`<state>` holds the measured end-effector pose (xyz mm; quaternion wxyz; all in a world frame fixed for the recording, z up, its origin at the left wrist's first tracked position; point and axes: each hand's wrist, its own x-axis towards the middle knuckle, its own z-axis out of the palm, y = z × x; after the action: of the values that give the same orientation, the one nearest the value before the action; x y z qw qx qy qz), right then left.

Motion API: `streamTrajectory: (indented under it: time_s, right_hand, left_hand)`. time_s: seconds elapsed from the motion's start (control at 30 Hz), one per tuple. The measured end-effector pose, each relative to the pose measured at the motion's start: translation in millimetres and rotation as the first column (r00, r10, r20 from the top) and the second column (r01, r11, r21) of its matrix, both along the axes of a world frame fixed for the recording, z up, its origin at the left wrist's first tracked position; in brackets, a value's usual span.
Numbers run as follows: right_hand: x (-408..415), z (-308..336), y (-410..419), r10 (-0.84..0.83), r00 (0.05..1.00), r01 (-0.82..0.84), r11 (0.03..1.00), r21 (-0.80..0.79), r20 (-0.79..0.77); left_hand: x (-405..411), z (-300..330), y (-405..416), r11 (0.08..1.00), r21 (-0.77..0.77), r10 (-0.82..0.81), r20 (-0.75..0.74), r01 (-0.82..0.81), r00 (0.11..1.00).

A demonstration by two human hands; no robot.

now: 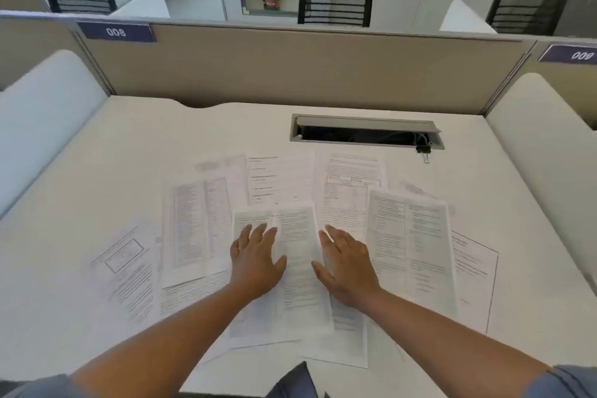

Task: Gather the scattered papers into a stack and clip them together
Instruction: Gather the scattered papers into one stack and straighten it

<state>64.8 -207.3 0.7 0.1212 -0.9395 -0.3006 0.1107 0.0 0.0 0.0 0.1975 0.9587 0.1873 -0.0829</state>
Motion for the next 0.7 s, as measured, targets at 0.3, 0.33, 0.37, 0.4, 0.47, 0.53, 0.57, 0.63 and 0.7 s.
streamTrajectory:
  time_s: [0.3, 0.33, 0.37, 0.4, 0.47, 0.53, 0.57, 0.63, 0.7]
  right_hand:
    - [-2, -17, 14, -0.251, 0.908, 0.319, 0.934, 0.163, -0.335]
    - [1, -16, 14, -0.267, 0.895, 0.338, 0.929, 0.153, -0.356]
    - [3, -17, 15, -0.279, 0.887, 0.352, 0.924, 0.147, -0.369]
    - [5, -19, 16, -0.285, 0.880, 0.362, 0.921, 0.147, -0.380]
    - [8, -21, 17, -0.285, 0.867, 0.377, 0.911, 0.165, -0.409]
    - [10, -22, 16, -0.291, 0.846, 0.416, 0.885, 0.211, -0.447]
    - [11, -21, 16, -0.294, 0.836, 0.436, 0.868, 0.237, -0.464]
    - [11, -19, 15, -0.302, 0.808, 0.473, 0.845, 0.250, -0.506]
    - [12, -16, 15, -0.309, 0.772, 0.509, 0.825, 0.248, -0.555]
  left_hand:
    - [-6, 5, 10, 0.701, -0.459, 0.588, -0.062, -0.546, 0.807]
    - [-6, 8, 14, 0.612, -0.531, 0.648, -0.086, -0.585, 0.757]
    - [-7, 10, 18, 0.536, -0.585, 0.690, -0.112, -0.609, 0.715]
    - [-9, 13, 21, 0.472, -0.627, 0.713, -0.142, -0.620, 0.687]
    - [-12, 17, 26, 0.401, -0.677, 0.720, -0.183, -0.617, 0.669]
    - [-12, 20, 29, 0.346, -0.704, 0.719, -0.227, -0.621, 0.657]
    - [-12, 21, 31, 0.315, -0.714, 0.719, -0.250, -0.625, 0.648]
    - [-12, 24, 35, 0.282, -0.729, 0.713, -0.276, -0.624, 0.645]
    - [-14, 27, 36, 0.292, -0.734, 0.693, -0.279, -0.612, 0.665]
